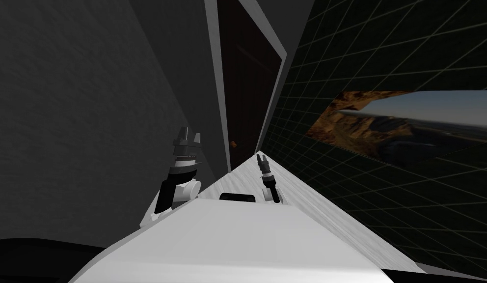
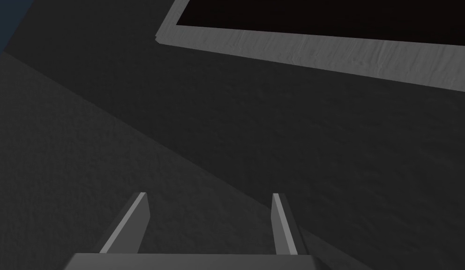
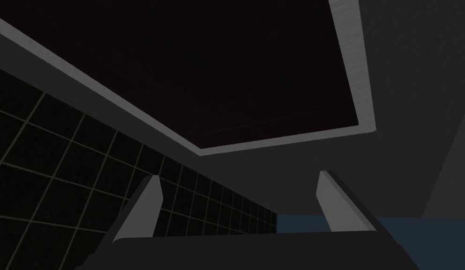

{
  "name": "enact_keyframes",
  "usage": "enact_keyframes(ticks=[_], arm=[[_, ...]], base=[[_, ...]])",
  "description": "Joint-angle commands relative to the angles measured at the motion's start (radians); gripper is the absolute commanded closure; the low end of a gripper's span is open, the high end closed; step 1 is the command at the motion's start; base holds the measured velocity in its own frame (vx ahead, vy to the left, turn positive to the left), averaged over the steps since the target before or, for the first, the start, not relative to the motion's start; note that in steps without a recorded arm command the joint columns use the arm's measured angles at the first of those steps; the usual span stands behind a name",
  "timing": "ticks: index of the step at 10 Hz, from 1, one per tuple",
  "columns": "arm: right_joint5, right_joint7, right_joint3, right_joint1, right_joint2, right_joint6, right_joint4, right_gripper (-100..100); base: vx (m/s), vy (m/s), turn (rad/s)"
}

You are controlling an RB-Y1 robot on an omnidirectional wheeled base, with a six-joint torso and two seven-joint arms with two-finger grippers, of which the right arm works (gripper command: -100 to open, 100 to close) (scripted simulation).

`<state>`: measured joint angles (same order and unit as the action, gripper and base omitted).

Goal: Pull the door open

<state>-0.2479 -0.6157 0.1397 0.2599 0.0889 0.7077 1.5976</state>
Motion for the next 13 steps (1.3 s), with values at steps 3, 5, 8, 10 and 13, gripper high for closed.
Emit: enact_keyframes(ticks=[3, 5, 8, 10, 13], arm=[[-0.036, -0.062, 0.017, -0.026, 0.003, 0.022, -0.089, -100], [-0.064, -0.107, 0.032, -0.044, 0.004, 0.034, -0.151, -100], [-0.091, -0.15, 0.046, -0.061, 0.004, 0.046, -0.211, -100], [-0.117, -0.193, 0.059, -0.078, 0.005, 0.058, -0.269, -100], [-0.155, -0.255, 0.079, -0.103, 0.004, 0.075, -0.354, -100]], base=[[0.079, -0.013, 0.003], [0.078, -0.005, 0.008], [0.07, -0.002, 0.005], [0.096, -0.012, 0.01], [0.111, 0.005, 0.012]])
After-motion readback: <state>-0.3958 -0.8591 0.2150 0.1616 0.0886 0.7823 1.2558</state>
